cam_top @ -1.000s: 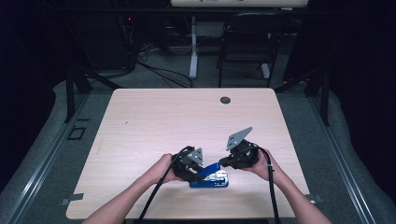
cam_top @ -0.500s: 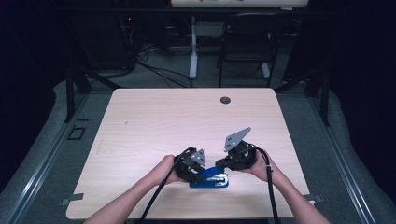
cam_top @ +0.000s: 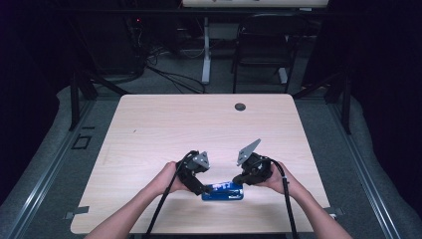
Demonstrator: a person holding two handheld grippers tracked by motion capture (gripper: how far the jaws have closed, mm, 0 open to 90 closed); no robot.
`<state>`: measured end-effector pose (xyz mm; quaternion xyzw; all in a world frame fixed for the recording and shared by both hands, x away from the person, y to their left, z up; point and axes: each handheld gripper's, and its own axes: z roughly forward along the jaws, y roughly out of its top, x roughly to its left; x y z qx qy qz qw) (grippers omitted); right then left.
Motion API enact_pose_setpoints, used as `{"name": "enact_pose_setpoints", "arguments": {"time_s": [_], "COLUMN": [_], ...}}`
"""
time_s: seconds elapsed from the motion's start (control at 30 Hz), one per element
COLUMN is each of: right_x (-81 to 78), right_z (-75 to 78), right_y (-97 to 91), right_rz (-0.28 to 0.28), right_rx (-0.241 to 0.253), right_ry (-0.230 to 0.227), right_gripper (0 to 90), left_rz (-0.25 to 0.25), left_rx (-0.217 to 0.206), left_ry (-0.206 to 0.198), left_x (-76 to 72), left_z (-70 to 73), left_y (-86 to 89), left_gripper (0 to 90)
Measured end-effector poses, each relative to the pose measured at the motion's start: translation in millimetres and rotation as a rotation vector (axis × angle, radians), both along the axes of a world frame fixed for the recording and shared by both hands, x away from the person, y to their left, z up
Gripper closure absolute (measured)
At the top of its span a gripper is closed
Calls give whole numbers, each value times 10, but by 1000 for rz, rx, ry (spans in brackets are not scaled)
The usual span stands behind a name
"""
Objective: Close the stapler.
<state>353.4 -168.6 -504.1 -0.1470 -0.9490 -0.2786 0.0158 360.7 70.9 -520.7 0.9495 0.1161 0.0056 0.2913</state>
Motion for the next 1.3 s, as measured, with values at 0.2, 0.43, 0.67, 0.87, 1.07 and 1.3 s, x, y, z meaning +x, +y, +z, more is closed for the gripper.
{"name": "enact_pose_setpoints", "arguments": {"time_s": [0.2,0.43,0.67,0.87,1.07,1.3], "right_x": [-19,-3,13,12,23,71], "right_z": [-41,-72,-64,-104,-25,1], "right_y": [30,25,18,25,-17,-66], "right_rz": [-2,0,10,-5,-9,-102], "right_rx": [-12,-7,-21,-4,16,17], "right_ry": [8,26,29,33,21,-11], "right_gripper": [900,900,900,900,845,623], "left_rz": [44,79,98,95,116,169], "left_rx": [-7,-12,-17,-20,-28,-44], "left_ry": [-16,-17,-20,-15,-23,-40], "left_x": [32,74,91,95,113,148], "left_z": [20,42,46,45,61,90], "left_y": [140,277,319,329,380,481], "left_gripper": [174,163,156,154,149,122]}}
